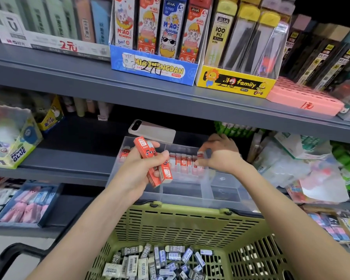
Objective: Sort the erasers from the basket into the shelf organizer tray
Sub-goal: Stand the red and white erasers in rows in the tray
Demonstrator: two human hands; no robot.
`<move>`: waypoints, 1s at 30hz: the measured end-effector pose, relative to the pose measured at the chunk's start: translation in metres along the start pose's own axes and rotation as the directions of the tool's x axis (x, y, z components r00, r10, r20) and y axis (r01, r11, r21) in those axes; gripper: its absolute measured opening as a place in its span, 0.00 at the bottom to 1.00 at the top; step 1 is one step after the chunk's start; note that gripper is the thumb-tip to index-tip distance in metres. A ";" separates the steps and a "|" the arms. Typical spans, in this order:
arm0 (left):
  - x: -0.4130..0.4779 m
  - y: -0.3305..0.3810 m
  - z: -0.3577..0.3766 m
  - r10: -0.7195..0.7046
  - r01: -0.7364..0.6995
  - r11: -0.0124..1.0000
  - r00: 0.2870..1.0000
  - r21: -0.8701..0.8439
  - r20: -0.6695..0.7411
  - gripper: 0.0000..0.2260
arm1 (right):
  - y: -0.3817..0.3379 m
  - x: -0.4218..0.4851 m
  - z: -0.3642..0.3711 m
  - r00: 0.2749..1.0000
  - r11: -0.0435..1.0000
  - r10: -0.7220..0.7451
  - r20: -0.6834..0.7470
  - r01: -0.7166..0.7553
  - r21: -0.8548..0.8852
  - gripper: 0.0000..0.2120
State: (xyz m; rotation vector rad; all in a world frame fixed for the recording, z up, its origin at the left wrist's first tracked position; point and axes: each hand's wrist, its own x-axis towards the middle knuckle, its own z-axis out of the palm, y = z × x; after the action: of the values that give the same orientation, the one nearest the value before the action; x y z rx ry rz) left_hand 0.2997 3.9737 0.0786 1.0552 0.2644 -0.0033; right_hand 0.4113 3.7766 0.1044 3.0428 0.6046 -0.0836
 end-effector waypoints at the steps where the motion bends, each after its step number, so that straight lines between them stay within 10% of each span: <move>1: 0.001 0.000 0.001 -0.001 0.001 1.000 1.000 0.005 -0.002 0.21 | 0.000 -0.001 0.001 1.000 1.000 0.030 0.000 -0.030 0.004 0.16; 11: 0.007 -0.001 0.006 -0.011 0.011 0.999 1.000 0.032 -0.005 0.23 | -0.011 -0.008 0.026 0.952 0.834 0.276 -0.132 -0.169 0.525 0.19; 18: 0.009 -0.003 0.004 -0.020 0.021 0.999 1.000 0.050 -0.024 0.23 | -0.011 -0.011 0.031 0.955 0.954 0.150 -0.257 -0.071 0.292 0.10; 30: 0.011 -0.003 0.000 -0.043 0.042 0.999 0.999 -0.028 -0.013 0.21 | -0.015 0.004 0.012 0.945 0.952 0.306 0.118 -0.303 -0.047 0.10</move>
State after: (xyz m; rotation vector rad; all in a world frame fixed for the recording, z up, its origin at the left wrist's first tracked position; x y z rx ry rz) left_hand 0.3099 3.9739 0.0733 1.0223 0.2986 -0.0305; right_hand 0.4093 3.7913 0.0916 3.0316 0.1215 -0.2486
